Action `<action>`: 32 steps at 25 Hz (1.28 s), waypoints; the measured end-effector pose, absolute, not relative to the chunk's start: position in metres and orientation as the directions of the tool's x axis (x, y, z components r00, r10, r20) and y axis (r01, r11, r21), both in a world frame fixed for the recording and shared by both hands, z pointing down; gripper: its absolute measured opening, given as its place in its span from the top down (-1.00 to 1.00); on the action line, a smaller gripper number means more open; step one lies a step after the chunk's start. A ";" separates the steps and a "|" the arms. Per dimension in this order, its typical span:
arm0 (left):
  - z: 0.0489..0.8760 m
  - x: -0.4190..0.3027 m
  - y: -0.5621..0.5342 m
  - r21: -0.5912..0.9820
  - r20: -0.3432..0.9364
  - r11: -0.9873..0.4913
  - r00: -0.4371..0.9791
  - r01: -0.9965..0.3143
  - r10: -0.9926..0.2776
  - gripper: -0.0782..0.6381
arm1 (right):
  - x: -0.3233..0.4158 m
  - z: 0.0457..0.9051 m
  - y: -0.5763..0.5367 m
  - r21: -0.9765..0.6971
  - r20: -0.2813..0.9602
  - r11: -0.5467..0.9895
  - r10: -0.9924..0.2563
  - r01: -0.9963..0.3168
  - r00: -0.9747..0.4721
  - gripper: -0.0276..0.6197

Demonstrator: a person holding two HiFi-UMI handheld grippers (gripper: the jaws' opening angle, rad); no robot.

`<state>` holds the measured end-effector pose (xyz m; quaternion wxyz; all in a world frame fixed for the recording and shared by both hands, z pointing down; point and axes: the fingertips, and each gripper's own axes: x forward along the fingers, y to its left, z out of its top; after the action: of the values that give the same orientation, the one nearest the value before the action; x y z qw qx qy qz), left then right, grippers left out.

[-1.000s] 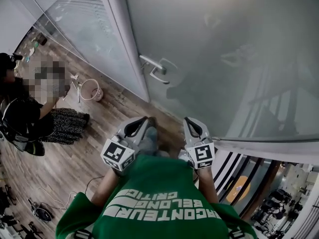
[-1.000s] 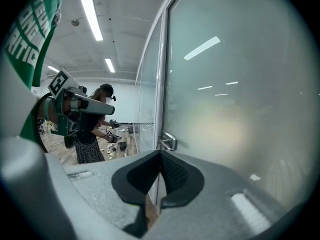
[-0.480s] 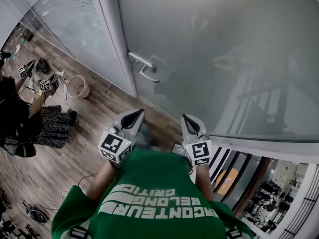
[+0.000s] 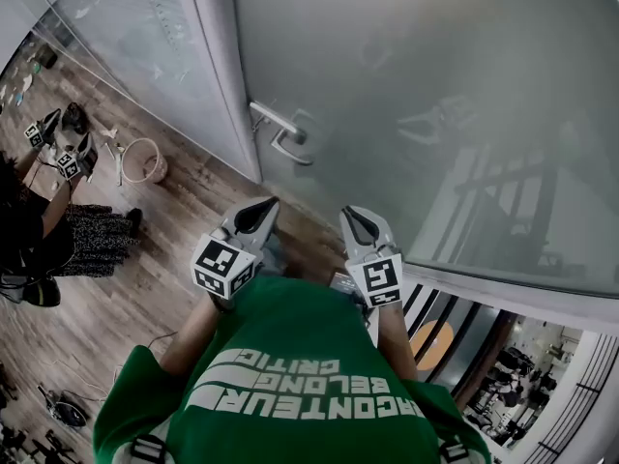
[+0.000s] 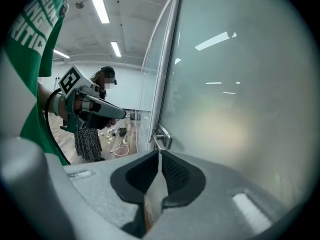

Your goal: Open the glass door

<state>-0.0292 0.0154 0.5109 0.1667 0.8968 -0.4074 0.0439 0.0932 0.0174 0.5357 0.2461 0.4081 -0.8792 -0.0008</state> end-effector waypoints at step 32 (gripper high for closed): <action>0.594 -0.004 -0.076 0.298 0.395 -0.638 0.700 -0.710 -0.595 0.73 | 0.029 0.628 -0.071 0.450 0.732 0.788 -0.595 -0.420 -0.333 0.75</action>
<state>-0.0035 -0.0764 0.5940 0.2196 0.8955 -0.3642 0.1313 0.0292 -0.0706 0.6276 0.4856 0.3127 -0.8114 -0.0900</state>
